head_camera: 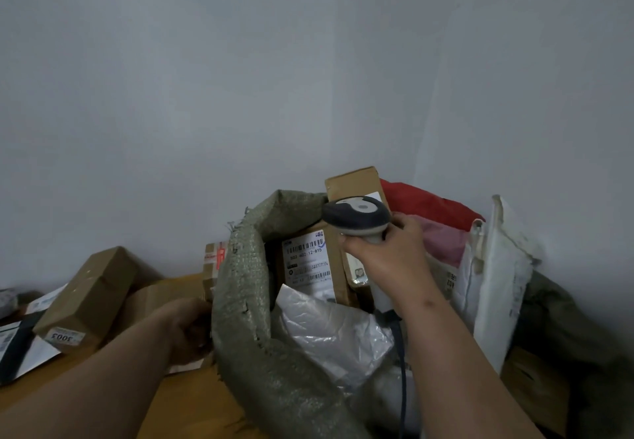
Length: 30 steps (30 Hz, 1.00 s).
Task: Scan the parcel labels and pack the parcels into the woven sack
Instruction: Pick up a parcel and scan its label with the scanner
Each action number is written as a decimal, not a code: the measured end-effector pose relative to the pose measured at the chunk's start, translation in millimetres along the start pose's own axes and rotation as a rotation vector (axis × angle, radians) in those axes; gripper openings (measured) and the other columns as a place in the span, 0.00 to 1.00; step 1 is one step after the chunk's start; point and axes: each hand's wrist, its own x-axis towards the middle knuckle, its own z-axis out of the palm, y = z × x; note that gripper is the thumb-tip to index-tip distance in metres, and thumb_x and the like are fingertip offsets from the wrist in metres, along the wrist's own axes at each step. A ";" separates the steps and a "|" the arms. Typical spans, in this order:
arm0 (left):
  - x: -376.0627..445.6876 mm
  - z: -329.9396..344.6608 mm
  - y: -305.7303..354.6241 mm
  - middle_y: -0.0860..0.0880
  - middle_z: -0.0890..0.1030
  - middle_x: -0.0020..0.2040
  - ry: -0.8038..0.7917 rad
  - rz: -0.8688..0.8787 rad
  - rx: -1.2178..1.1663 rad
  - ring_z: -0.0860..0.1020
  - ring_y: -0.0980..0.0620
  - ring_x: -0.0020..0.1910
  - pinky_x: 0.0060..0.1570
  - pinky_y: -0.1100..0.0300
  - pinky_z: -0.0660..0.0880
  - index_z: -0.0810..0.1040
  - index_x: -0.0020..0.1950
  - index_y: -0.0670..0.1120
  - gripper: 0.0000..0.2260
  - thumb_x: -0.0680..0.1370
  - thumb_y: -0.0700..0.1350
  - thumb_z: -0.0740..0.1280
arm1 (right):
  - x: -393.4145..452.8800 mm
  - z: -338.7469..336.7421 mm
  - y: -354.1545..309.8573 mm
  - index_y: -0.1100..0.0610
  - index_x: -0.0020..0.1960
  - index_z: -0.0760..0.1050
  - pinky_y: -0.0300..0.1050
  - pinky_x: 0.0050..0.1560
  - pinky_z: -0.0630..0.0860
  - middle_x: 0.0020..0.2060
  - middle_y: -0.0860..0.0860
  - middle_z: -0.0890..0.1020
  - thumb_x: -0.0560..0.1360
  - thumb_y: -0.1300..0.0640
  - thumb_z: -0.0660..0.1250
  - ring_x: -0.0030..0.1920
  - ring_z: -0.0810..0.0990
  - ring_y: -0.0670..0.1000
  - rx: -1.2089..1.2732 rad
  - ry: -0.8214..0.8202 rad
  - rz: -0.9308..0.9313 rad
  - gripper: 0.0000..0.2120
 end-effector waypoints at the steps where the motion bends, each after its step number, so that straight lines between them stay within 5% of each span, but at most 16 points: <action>1: -4.3 -2.9 6.3 0.43 0.76 0.34 0.026 0.020 0.013 0.75 0.46 0.34 0.39 0.49 0.77 0.78 0.37 0.39 0.08 0.76 0.38 0.68 | -0.7 1.8 -2.2 0.38 0.43 0.70 0.64 0.70 0.67 0.69 0.48 0.67 0.64 0.38 0.73 0.68 0.71 0.56 0.004 0.003 -0.002 0.14; 2: -7.9 -4.9 9.4 0.42 0.80 0.43 0.039 0.044 0.025 0.78 0.44 0.43 0.45 0.41 0.78 0.80 0.45 0.38 0.03 0.75 0.38 0.69 | -2.2 4.2 -4.5 0.38 0.39 0.67 0.65 0.69 0.66 0.68 0.48 0.69 0.64 0.38 0.73 0.68 0.70 0.56 0.010 0.002 -0.005 0.16; 5: -15.9 -5.2 -3.9 0.42 0.75 0.64 -0.019 0.052 0.111 0.73 0.36 0.63 0.60 0.28 0.68 0.78 0.62 0.42 0.25 0.71 0.53 0.76 | -5.3 11.1 -9.8 0.38 0.40 0.68 0.65 0.71 0.62 0.68 0.47 0.67 0.66 0.35 0.72 0.71 0.62 0.56 -0.075 0.001 0.008 0.14; 8: -12.2 10.1 -38.2 0.38 0.80 0.59 -0.127 -0.051 0.077 0.76 0.34 0.58 0.60 0.32 0.70 0.80 0.60 0.42 0.42 0.54 0.68 0.77 | -9.3 20.5 -10.2 0.38 0.54 0.76 0.64 0.72 0.57 0.70 0.44 0.62 0.66 0.32 0.69 0.72 0.58 0.56 -0.139 -0.038 0.000 0.20; 10: -6.7 21.6 -58.1 0.38 0.84 0.53 -0.109 -0.091 -0.083 0.80 0.36 0.55 0.52 0.39 0.78 0.84 0.57 0.42 0.47 0.48 0.70 0.79 | -13.4 26.7 -9.1 0.39 0.45 0.72 0.65 0.73 0.59 0.70 0.42 0.62 0.64 0.34 0.71 0.72 0.62 0.56 -0.046 -0.057 0.001 0.16; 12: -4.4 26.9 -70.0 0.36 0.83 0.56 -0.108 -0.110 -0.246 0.81 0.34 0.55 0.55 0.39 0.79 0.83 0.59 0.40 0.48 0.52 0.74 0.77 | -16.9 30.7 -5.3 0.39 0.38 0.68 0.63 0.72 0.65 0.70 0.42 0.62 0.62 0.37 0.74 0.70 0.67 0.56 0.042 -0.066 -0.028 0.16; 19: -9.9 22.0 -61.9 0.37 0.84 0.52 -0.078 -0.144 -0.275 0.83 0.36 0.51 0.56 0.39 0.77 0.82 0.58 0.40 0.31 0.67 0.62 0.78 | -19.7 34.9 1.2 0.41 0.42 0.71 0.58 0.70 0.70 0.69 0.39 0.59 0.62 0.40 0.75 0.68 0.71 0.53 0.041 -0.073 -0.110 0.16; 22: -18.0 26.9 -50.5 0.38 0.84 0.44 0.009 -0.035 -0.253 0.82 0.39 0.44 0.45 0.47 0.79 0.82 0.55 0.38 0.21 0.74 0.54 0.74 | -21.6 40.3 5.6 0.49 0.62 0.79 0.56 0.73 0.67 0.70 0.39 0.57 0.64 0.42 0.76 0.72 0.67 0.52 0.004 -0.059 -0.159 0.28; 26: -31.1 34.8 -39.9 0.37 0.81 0.49 0.263 0.188 -0.118 0.80 0.37 0.46 0.49 0.43 0.78 0.79 0.56 0.35 0.16 0.76 0.47 0.73 | -18.2 46.3 4.5 0.53 0.66 0.79 0.52 0.76 0.62 0.68 0.35 0.54 0.66 0.41 0.76 0.73 0.64 0.49 -0.001 -0.078 -0.172 0.32; 30: -39.9 24.7 -29.9 0.40 0.80 0.49 0.136 0.221 -0.273 0.79 0.39 0.48 0.41 0.46 0.78 0.77 0.54 0.38 0.10 0.81 0.46 0.67 | -12.9 50.4 3.6 0.55 0.67 0.78 0.52 0.76 0.63 0.73 0.38 0.52 0.67 0.42 0.77 0.74 0.64 0.49 0.016 -0.102 -0.168 0.33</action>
